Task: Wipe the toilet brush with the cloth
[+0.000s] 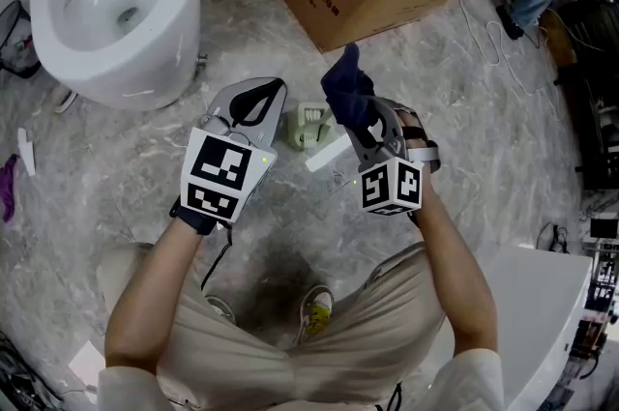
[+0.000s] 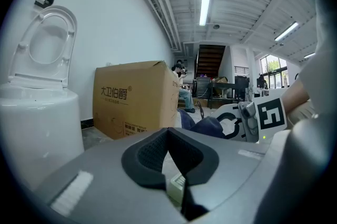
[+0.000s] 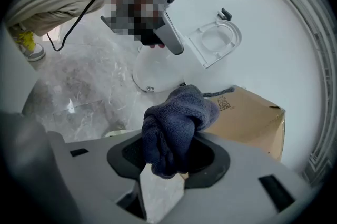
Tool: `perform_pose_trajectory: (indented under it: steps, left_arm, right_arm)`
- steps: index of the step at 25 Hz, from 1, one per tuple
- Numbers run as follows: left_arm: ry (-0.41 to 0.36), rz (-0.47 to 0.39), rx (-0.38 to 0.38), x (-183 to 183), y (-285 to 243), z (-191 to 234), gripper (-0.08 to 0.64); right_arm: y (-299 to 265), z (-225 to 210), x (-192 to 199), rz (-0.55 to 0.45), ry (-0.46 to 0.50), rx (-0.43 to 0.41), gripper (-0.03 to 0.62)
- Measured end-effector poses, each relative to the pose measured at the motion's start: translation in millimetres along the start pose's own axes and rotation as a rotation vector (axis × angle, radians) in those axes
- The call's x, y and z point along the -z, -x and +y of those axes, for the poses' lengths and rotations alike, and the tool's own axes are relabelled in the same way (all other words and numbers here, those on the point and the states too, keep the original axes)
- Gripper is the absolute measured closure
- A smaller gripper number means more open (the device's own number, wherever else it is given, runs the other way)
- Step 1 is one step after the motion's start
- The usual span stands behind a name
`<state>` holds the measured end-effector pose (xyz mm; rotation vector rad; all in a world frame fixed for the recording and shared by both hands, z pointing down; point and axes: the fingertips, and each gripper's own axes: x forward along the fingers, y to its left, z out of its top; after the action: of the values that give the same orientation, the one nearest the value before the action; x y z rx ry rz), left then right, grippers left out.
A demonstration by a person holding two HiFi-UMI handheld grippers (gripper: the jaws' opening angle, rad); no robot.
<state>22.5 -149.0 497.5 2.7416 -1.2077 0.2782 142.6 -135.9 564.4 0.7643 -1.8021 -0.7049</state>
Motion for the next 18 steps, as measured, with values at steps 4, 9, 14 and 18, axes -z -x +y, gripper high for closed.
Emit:
perform_pose_trajectory:
  steps: [4, 9, 14, 18]
  left_arm:
    - [-0.002, 0.003, -0.004, 1, 2, 1, 0.558]
    - [-0.005, 0.007, -0.004, 2, 2, 1, 0.558]
    - [-0.001, 0.006, -0.006, 0, 1, 1, 0.558]
    - [0.007, 0.001, -0.015, 0, 3, 6, 0.558]
  right_arm:
    - [-3, 13, 5, 0.022, 0.009, -0.051, 0.417]
    - [-9, 25, 11, 0.044, 0.006, -0.105, 0.417]
    - [-13, 34, 18, 0.066, -0.003, -0.148, 0.417]
    - [-19, 46, 26, 0.096, 0.007, -0.187, 0.417]
